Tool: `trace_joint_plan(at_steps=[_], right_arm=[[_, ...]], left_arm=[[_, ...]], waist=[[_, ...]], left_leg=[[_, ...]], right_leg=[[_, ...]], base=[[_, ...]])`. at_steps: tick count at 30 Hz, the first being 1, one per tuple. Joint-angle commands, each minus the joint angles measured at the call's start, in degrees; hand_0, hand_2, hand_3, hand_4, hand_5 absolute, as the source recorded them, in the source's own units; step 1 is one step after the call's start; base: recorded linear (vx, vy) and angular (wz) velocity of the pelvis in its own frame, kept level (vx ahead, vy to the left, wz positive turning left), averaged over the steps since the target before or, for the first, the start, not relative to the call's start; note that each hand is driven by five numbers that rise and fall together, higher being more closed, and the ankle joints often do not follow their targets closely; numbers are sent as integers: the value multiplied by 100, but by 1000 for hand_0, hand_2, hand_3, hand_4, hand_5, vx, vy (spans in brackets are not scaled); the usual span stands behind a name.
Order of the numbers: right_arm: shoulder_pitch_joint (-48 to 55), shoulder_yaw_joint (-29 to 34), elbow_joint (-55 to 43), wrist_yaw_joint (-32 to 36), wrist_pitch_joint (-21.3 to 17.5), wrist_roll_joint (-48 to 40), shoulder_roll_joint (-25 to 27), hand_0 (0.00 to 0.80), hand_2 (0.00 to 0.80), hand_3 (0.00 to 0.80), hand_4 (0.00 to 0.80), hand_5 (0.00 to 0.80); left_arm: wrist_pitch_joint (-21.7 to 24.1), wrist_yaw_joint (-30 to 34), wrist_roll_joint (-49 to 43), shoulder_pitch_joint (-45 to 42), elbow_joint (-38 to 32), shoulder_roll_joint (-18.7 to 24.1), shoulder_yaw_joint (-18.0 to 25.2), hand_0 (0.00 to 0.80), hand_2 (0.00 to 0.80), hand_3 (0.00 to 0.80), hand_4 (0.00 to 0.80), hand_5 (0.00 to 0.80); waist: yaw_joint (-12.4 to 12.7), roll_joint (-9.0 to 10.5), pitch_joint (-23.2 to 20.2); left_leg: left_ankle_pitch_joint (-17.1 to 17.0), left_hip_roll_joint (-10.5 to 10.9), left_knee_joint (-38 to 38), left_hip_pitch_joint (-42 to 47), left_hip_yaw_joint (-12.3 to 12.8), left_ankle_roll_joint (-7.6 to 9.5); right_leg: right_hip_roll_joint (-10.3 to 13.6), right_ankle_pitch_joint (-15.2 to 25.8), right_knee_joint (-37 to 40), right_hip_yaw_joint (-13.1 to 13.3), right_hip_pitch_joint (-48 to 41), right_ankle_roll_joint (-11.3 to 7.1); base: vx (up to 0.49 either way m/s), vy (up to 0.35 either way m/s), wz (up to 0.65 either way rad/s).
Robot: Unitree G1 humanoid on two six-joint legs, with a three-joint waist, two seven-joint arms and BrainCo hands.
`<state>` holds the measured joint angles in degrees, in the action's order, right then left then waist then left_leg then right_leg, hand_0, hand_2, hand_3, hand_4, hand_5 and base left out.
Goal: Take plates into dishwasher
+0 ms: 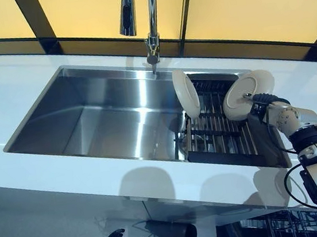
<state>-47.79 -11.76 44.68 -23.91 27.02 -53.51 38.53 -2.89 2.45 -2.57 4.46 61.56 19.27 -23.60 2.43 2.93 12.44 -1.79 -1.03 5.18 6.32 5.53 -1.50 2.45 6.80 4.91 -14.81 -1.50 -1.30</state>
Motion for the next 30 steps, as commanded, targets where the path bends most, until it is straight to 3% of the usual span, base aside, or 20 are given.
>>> trace_joint_plan(at_steps=[1, 2, 5, 18, 30], right_arm=[[-856, 24, 165, -218, -315, 262, 56, 521, 521, 521, 521, 521], [-856, 13, 180, -206, -322, 247, 68, 631, 631, 631, 631, 631], [-832, 8, 147, -228, -325, 298, 81, 800, 800, 800, 800, 800], [-738, 31, 138, -153, -426, 555, 37, 800, 800, 800, 800, 800], [-610, -210, -581, -245, -1177, 2482, 89, 800, 800, 800, 800, 800]], left_arm=[[36, -47, 154, 315, -59, 74, -393, 0, 0, 0, 0, 0], [55, -43, 166, 314, -44, 79, -401, 0, 0, 0, 0, 0], [40, -42, 183, 304, -76, 84, -409, 0, 0, 0, 0, 0], [43, -66, 176, 254, -39, 33, -425, 0, 0, 0, 0, 0], [135, -51, 111, 59, 32, -2, -406, 0, 0, 0, 0, 0]], waist=[[146, -89, 23], [146, -91, 18], [146, -93, 20], [149, -113, -35], [107, -170, -212]], left_leg=[[759, 337, -157, -203, 406, 538], [756, 340, -157, -206, 407, 539], [760, 338, -159, -213, 411, 538], [765, 343, -114, -163, 416, 543], [783, 347, -26, -66, 469, 534]], right_leg=[[-31, -897, -431, 180, -57, -178], [-33, -892, -425, 184, -57, -178], [-31, -898, -424, 180, -55, -178], [-25, -923, -427, 150, -88, -174], [-29, -939, -328, 167, -172, -197]], base=[[0, 0, 0], [0, 0, 0], [0, 0, 0], [0, 0, 0], [0, 0, 0]])
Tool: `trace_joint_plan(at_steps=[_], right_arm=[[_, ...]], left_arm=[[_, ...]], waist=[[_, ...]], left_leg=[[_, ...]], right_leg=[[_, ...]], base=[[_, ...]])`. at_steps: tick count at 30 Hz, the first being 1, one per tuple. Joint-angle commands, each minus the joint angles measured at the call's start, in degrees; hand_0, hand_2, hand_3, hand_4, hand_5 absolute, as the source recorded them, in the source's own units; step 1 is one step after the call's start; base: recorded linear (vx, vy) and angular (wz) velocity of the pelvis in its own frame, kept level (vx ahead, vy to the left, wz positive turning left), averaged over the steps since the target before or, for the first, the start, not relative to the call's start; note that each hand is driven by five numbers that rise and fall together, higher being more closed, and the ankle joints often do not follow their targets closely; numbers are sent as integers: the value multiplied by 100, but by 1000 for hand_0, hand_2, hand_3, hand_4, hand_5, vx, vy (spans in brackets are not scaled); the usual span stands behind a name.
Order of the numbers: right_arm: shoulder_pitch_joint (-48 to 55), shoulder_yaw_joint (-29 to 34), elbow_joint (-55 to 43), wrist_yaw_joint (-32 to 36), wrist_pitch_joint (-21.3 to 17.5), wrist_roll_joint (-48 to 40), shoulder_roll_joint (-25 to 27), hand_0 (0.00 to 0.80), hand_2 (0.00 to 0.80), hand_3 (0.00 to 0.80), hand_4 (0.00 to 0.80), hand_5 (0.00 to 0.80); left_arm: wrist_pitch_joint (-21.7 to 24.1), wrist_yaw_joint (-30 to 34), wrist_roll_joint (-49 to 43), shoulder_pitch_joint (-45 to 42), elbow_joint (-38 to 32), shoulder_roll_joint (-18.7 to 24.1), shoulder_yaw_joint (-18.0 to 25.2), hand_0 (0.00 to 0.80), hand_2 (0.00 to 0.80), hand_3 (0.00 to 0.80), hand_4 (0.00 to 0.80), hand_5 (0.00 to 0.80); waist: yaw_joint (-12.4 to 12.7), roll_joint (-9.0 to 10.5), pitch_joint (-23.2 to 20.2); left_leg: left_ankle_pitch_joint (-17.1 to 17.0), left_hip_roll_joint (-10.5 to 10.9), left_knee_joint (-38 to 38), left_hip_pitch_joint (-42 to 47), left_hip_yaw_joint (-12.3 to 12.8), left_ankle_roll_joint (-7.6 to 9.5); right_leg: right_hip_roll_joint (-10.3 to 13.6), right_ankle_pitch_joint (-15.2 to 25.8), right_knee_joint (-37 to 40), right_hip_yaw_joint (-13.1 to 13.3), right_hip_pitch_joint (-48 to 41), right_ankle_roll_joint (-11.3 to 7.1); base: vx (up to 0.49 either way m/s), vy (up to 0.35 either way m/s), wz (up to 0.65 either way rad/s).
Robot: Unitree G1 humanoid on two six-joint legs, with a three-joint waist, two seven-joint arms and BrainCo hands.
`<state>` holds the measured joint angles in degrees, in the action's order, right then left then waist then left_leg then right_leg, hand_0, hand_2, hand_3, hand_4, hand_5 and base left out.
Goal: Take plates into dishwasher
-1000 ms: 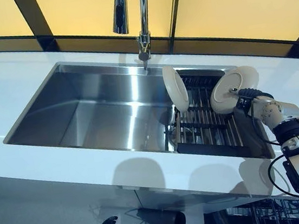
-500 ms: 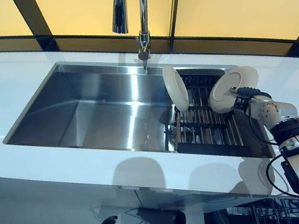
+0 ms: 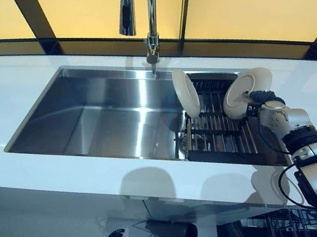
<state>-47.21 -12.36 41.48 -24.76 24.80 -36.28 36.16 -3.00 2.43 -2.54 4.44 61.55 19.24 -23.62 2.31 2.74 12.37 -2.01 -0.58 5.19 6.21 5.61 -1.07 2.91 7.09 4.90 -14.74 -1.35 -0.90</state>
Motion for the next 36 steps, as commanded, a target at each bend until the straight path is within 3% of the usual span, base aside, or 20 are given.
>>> trace_joint_plan(at_steps=[1, 13, 19, 36], right_arm=[[-606, -150, -375, -183, -1028, 896, 310, 800, 800, 800, 800, 800], [343, 44, -1930, -14, -1633, 1849, 76, 800, 800, 800, 800, 800], [589, 105, -2650, 161, -1878, 1718, -98, 800, 800, 800, 800, 800], [1019, 522, -4026, 383, -2298, 1819, 196, 800, 800, 800, 800, 800]], left_arm=[[142, -46, 73, 36, 29, -13, -388, 0, 0, 0, 0, 0], [147, 24, -206, -222, 63, -39, -150, 0, 0, 0, 0, 0], [180, 29, -273, -200, 123, -74, -98, 0, 0, 0, 0, 0], [197, -74, -250, -278, 338, -169, 103, 0, 0, 0, 0, 0]], waist=[[113, -154, -226], [-52, -144, -452], [-164, -130, -480], [-364, -156, -816]], left_leg=[[808, 303, -20, -39, 468, 493], [895, 290, -19, 81, 576, 502], [930, 291, -19, 119, 660, 518], [977, 310, -19, 185, 770, 432]], right_leg=[[-77, -969, -314, 164, -202, -239], [-118, -946, -167, 260, -324, -266], [-148, -928, -120, 348, -338, -265], [-262, -970, 10, 496, -400, -219]], base=[[0, 0, 0], [1, -4, 0], [-11, -21, -6], [-17, -25, -6]])
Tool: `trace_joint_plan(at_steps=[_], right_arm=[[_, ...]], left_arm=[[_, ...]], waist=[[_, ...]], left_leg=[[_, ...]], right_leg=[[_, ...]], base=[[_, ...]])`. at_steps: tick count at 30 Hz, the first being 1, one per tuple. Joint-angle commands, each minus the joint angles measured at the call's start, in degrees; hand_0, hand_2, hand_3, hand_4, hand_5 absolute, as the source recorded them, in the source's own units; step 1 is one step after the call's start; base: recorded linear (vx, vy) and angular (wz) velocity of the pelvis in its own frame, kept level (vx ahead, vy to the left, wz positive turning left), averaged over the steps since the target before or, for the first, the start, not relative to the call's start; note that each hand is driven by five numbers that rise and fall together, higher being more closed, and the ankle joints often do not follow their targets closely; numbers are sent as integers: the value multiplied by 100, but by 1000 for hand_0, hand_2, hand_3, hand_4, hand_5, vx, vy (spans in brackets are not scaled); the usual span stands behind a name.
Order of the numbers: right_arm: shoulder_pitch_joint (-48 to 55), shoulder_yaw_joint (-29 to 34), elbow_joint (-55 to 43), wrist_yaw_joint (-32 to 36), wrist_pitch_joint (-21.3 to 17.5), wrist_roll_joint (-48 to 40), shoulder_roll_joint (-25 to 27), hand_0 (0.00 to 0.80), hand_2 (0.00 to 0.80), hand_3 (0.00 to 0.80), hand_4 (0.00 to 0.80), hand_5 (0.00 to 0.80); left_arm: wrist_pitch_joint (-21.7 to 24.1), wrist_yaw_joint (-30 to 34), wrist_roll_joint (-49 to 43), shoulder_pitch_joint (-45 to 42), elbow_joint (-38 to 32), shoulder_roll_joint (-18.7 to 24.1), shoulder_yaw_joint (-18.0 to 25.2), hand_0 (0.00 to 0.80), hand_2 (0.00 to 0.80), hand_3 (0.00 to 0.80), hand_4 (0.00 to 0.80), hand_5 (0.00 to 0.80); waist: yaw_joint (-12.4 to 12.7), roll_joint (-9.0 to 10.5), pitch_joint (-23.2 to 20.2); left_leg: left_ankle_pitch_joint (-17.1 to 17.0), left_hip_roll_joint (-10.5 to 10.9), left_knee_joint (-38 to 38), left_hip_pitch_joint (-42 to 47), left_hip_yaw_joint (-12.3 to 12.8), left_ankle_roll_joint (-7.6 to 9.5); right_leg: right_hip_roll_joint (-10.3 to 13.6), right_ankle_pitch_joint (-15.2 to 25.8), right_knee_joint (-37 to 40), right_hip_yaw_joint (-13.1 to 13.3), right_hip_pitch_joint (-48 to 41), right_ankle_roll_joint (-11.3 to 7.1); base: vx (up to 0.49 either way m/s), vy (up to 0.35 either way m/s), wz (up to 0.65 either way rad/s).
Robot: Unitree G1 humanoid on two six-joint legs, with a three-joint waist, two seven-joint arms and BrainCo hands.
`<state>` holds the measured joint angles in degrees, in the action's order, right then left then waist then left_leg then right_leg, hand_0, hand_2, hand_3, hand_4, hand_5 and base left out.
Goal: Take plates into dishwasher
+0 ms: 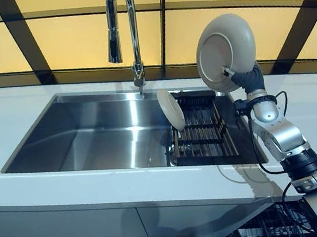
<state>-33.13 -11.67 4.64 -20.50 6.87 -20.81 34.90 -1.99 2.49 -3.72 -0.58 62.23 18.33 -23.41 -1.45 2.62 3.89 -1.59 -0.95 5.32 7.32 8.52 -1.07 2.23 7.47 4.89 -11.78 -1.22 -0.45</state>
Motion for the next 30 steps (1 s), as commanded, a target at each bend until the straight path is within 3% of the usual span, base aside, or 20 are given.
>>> trace_joint_plan(at_steps=[1, 18, 25, 30], right_arm=[[-373, 478, -390, -30, -508, 279, 347, 800, 800, 800, 800, 800], [403, 1105, -1289, -33, -860, 261, 702, 800, 800, 800, 800, 800], [603, 1280, -1622, 154, -1027, -297, 566, 800, 800, 800, 800, 800], [748, 1308, -1758, 172, -1156, -190, 423, 800, 800, 800, 800, 800]], left_arm=[[103, -92, -102, 214, 288, -84, 118, 0, 0, 0, 0, 0], [217, -229, 41, -25, 606, -206, 578, 0, 0, 0, 0, 0], [265, -236, 83, -16, 604, -238, 581, 0, 0, 0, 0, 0], [283, -243, 108, -22, 604, -271, 576, 0, 0, 0, 0, 0]], waist=[[5, -149, 9], [-173, -92, -155], [-234, -112, -169], [-246, -132, -201]], left_leg=[[933, 344, -32, 77, 485, 422], [912, 295, -32, 130, 591, 364], [921, 292, -32, 146, 653, 355], [918, 296, -32, 133, 679, 354]], right_leg=[[-205, -1014, 11, 204, -414, -255], [-316, -1057, 11, 287, -463, -174], [-324, -1060, 11, 296, -465, -175], [-316, -1060, 11, 259, -454, -180]], base=[[-40, -30, -1], [-21, -16, -1], [-9, -2, -2], [-17, 6, -4]])
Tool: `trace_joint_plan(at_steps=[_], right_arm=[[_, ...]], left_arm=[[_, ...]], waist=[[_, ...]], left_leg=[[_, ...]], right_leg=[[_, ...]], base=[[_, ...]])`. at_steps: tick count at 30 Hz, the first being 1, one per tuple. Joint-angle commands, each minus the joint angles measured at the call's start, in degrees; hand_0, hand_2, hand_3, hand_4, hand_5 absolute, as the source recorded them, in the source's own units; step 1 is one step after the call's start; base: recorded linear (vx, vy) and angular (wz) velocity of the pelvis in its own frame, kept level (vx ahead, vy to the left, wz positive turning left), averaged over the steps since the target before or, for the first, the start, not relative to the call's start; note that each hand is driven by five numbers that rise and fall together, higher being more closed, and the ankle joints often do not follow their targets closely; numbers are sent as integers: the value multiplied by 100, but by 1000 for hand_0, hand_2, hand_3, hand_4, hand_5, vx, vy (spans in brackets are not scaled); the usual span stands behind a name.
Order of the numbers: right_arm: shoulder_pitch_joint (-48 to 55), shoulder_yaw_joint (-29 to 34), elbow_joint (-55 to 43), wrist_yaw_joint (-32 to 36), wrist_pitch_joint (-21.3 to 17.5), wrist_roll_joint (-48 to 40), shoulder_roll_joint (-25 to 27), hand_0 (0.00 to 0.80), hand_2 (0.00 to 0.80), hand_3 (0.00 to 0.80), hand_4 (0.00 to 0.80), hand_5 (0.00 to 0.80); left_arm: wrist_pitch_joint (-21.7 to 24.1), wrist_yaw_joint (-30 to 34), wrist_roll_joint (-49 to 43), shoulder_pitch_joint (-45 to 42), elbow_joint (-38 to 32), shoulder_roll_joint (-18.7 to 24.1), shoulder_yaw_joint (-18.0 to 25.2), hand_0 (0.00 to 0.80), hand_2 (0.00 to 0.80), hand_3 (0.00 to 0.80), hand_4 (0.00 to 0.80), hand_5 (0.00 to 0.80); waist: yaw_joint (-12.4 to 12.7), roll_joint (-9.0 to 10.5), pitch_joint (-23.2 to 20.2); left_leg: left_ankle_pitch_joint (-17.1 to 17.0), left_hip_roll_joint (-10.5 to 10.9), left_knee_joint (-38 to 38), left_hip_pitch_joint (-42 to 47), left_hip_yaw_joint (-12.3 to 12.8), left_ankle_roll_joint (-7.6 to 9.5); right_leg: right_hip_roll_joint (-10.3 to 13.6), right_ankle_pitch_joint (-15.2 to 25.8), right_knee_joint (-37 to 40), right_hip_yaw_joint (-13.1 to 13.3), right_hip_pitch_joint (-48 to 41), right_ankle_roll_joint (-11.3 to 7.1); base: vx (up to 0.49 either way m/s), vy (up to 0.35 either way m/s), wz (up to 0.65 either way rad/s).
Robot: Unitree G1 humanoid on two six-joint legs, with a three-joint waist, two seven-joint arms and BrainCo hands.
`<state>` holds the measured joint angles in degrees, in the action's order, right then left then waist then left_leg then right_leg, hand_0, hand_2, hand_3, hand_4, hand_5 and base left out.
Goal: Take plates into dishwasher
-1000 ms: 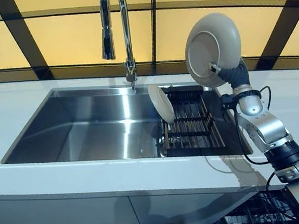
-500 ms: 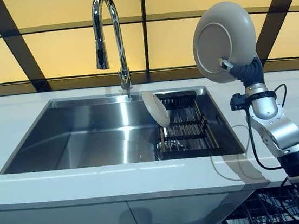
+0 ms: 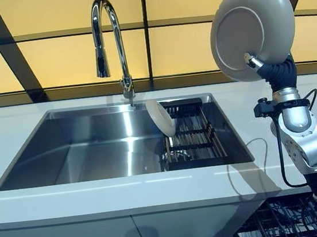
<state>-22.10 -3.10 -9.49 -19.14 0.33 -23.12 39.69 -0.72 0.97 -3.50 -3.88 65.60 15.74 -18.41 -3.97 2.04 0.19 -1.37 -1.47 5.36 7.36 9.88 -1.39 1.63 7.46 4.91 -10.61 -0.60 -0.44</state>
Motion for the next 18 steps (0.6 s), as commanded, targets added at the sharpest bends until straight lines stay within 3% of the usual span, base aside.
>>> trace_joint_plan(at_steps=[1, 8, 18], right_arm=[[-329, 460, -371, 17, -539, 182, -68, 800, 800, 800, 800, 800], [114, 607, -625, -205, -722, 1082, 2, 800, 800, 800, 800, 800], [301, 599, -722, 109, -1091, 211, -240, 800, 800, 800, 800, 800]], left_arm=[[166, -102, 108, 304, 270, -16, 72, 0, 0, 0, 0, 0], [253, -179, 146, 227, 308, -78, 162, 0, 0, 0, 0, 0], [376, -184, 187, 193, 393, -56, 217, 0, 0, 0, 0, 0]], waist=[[5, -79, 167], [-15, -121, 154], [16, -190, 226]], left_leg=[[896, 352, -36, 125, 544, 387], [914, 398, -36, 103, 479, 431], [930, 513, -36, 140, 297, 576]], right_leg=[[-253, -1059, 9, 131, -511, -186], [-226, -1041, 9, 133, -511, -224], [-100, -887, 9, 229, -507, -344]], base=[[-23, 24, -6], [-27, 52, -3], [-50, 123, -2]])
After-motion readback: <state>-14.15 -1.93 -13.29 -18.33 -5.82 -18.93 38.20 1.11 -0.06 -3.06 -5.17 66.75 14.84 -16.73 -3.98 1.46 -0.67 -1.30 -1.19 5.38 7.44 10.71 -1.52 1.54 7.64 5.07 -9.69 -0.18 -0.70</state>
